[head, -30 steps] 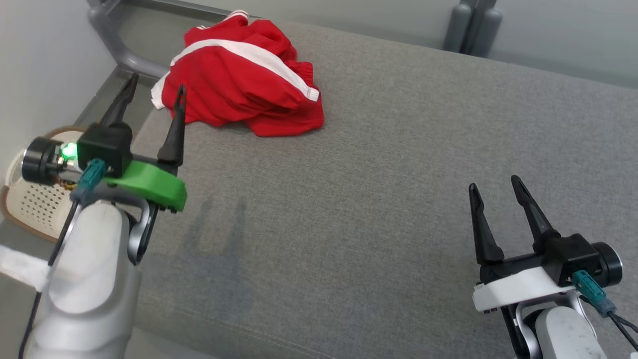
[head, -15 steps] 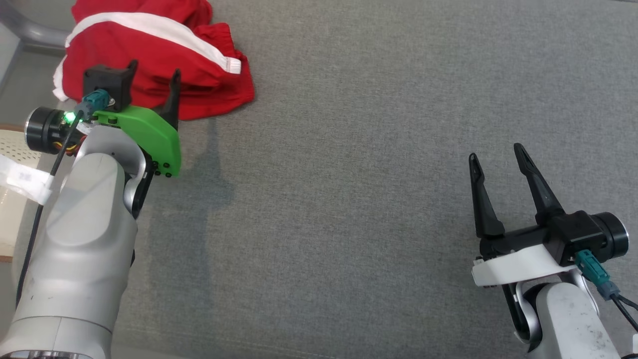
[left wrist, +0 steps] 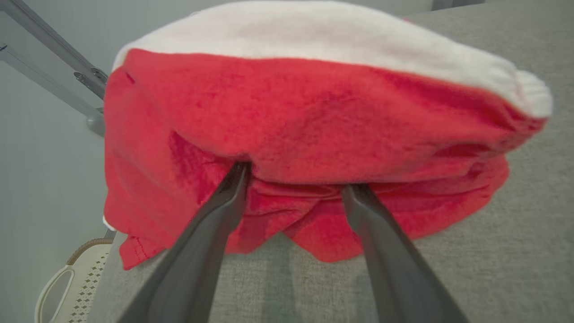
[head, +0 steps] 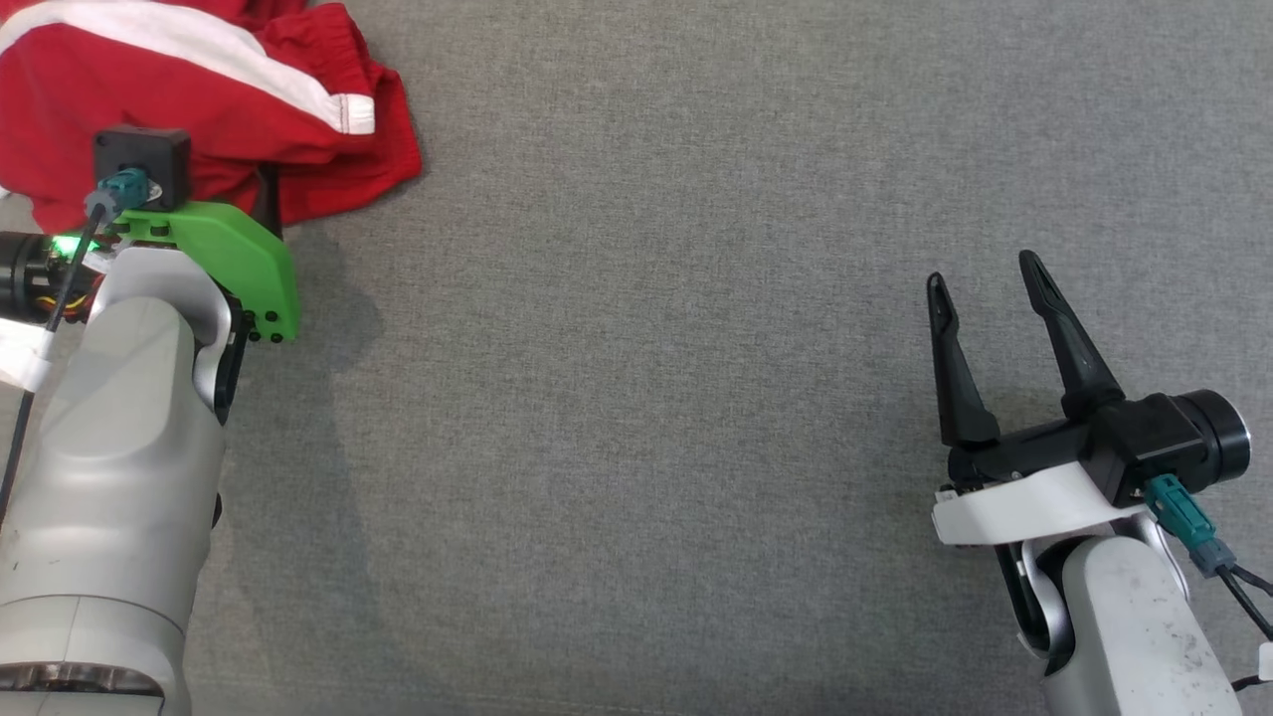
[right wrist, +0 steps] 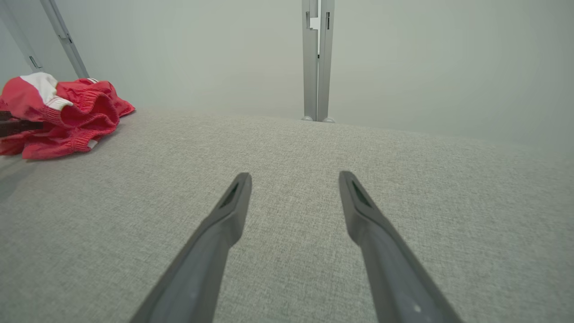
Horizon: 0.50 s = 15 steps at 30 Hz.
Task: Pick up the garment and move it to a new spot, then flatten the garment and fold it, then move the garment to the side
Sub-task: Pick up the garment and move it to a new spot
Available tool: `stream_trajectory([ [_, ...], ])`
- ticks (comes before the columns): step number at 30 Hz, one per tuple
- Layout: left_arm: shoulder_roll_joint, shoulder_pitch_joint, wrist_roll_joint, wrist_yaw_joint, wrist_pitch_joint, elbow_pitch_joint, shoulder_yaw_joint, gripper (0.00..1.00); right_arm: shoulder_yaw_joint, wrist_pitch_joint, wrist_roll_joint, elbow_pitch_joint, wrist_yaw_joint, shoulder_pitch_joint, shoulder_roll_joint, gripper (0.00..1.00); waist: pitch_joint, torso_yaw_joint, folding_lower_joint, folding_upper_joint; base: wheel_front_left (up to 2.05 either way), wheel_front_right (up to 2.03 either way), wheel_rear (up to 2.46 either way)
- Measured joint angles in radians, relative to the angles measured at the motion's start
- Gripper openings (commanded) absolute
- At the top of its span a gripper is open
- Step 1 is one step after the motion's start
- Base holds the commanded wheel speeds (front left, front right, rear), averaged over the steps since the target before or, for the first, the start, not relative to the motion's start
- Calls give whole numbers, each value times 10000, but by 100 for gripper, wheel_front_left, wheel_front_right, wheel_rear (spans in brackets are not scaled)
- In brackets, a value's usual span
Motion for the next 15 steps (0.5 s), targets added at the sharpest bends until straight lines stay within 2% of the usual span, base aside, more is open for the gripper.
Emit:
stream_trajectory([
  [3, 33, -92, -35, 6, -123, 320, 2, 100, 71, 0, 6, 0, 0, -62, 0, 100, 95, -107, 0, 0, 0, 0, 0],
  [4, 48, -140, -33, 69, -190, 405, -6, 53, 73, 0, 6, 2, 0, -82, 0, 100, 124, -145, 0, 0, 0, 0, 0],
  [5, 75, -190, -17, 102, -307, 454, -35, 31, 77, 0, 6, 4, -2, -107, -2, 100, 146, -174, 0, 0, 0, 0, 0],
  [6, 123, -245, 4, 151, -414, 525, -65, 0, 65, 0, 6, 8, 0, -134, 0, 100, 168, -208, 0, 0, 0, 0, 0],
  [11, 171, -291, -136, 174, -943, 871, 33, 0, 13, 0, 102, 79, 0, -145, -2, 100, 34, -282, 0, 0, 0, 0, 0],
  [15, 167, -246, -305, 107, -1283, 548, 142, 0, 17, 0, 257, 155, 0, -143, 0, 100, -310, -232, 0, 0, 0, 0, 0],
])
